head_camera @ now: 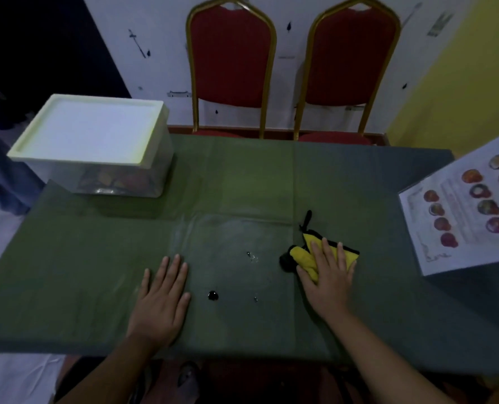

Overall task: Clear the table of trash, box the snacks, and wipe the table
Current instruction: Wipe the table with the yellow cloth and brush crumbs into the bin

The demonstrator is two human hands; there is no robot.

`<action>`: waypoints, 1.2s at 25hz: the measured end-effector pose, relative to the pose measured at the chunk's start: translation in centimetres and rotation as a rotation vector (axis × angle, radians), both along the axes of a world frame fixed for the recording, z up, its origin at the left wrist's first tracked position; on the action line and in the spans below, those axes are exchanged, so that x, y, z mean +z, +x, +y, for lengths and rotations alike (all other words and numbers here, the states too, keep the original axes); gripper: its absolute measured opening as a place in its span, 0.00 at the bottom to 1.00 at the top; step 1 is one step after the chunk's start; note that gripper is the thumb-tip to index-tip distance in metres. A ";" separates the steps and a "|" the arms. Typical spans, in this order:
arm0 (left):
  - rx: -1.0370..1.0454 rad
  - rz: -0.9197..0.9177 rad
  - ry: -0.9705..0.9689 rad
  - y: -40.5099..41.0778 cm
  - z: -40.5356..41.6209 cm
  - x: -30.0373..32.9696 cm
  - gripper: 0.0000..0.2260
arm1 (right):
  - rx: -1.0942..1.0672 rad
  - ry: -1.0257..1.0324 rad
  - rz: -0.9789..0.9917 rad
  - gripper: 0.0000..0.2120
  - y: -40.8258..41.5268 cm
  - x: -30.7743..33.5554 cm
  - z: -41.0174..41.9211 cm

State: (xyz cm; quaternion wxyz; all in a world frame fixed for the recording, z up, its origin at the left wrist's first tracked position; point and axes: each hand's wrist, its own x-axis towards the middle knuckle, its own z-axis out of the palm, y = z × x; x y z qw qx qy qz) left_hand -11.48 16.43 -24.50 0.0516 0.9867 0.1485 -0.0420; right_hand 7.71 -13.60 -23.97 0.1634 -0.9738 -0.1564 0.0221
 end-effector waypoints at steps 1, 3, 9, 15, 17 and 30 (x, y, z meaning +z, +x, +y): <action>0.003 0.002 0.006 0.0 0.0 0.0 0.27 | 0.002 0.025 -0.010 0.33 0.0 -0.2 0.5; 0.007 -0.001 0.004 0.1 -0.1 0.0 0.27 | 0.022 0.068 -0.011 0.32 -0.1 -0.2 1.6; 0.014 -0.006 -0.010 0.0 -0.1 0.1 0.27 | 0.171 0.043 0.044 0.31 -1.1 0.7 7.9; 0.004 -0.025 -0.015 0.0 -0.2 0.2 0.27 | 0.446 0.043 0.079 0.24 -6.4 0.7 13.9; 0.002 -0.028 -0.016 0.0 -0.1 0.2 0.27 | 0.498 0.051 0.061 0.20 -7.7 0.6 13.5; 0.026 0.014 -0.005 0.1 0.0 0.1 0.28 | 0.439 0.120 -0.047 0.24 -4.0 0.0 -4.5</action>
